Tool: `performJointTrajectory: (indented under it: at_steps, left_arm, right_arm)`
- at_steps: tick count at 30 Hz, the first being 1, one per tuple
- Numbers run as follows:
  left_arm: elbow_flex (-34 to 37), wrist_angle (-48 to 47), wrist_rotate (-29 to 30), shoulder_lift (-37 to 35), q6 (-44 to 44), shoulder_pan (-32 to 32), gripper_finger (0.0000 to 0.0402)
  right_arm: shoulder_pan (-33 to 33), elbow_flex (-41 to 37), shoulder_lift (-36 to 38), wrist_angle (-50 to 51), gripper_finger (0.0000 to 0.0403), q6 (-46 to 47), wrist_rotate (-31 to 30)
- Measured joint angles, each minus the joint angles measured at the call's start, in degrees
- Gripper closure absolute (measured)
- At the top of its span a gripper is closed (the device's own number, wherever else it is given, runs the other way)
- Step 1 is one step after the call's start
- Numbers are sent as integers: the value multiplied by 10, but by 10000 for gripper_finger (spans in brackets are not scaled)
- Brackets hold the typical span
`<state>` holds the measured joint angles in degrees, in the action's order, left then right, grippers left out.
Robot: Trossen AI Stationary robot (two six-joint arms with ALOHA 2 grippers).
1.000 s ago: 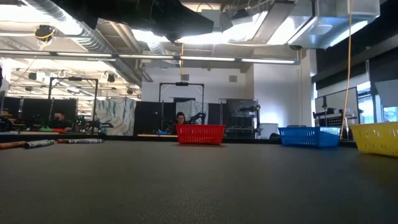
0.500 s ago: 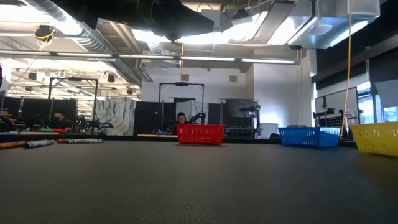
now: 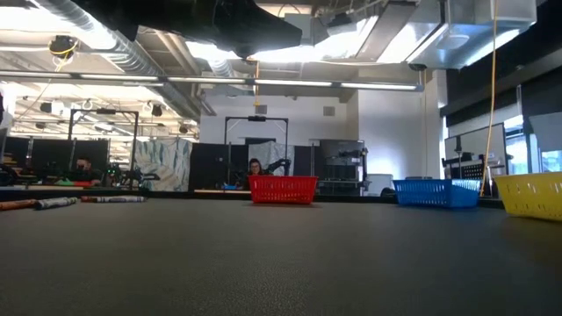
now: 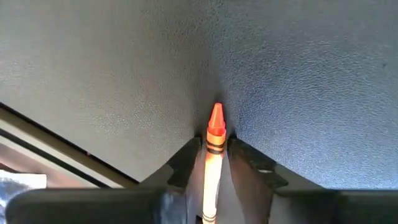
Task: Sort crayons
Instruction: Put the orange crayon into the red bin
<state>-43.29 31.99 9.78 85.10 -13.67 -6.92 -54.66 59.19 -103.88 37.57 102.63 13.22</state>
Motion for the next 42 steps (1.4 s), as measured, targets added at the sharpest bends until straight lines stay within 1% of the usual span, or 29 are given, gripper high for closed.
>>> performJointTrajectory:
  at_steps: [3,7,9,11,14,18,24,28,31,34,39,42]
  left_arm:
    - [0,0,0,0,0,0,287]
    - [0,0,0,0,0,0,287]
    - [0,0,0,0,0,0,287]
    - [0,0,0,0,0,0,287]
    - [0,0,0,0,0,0,287]
    - [0,4,-1,0,2,0,287]
    - [0,0,-2,0,25,-1,287]
    - [1,-14,-3,0,17,-4,287]
    - [17,-17,-6,0,22,3,287]
    - [36,-5,-3,-2,40,13,287]
    - [73,-5,-1,-19,63,22,287]
    - [95,12,2,-29,78,23,287]
  right_arm:
    - [1,0,0,1,331,-21,10]
    - [5,0,0,3,385,-57,20]
    - [8,4,-1,5,392,-79,22]
    - [8,14,0,12,384,-97,12]
    - [8,39,0,18,379,-142,-59]
    - [20,69,4,24,395,-229,-175]
    - [61,75,4,11,387,-383,-281]
    - [103,72,4,12,394,-493,-355]
    - [135,72,10,7,398,-576,-408]
    - [171,72,25,-1,395,-653,-437]
    - [240,72,53,-6,394,-760,-453]
    - [290,73,65,-14,395,-819,-462]
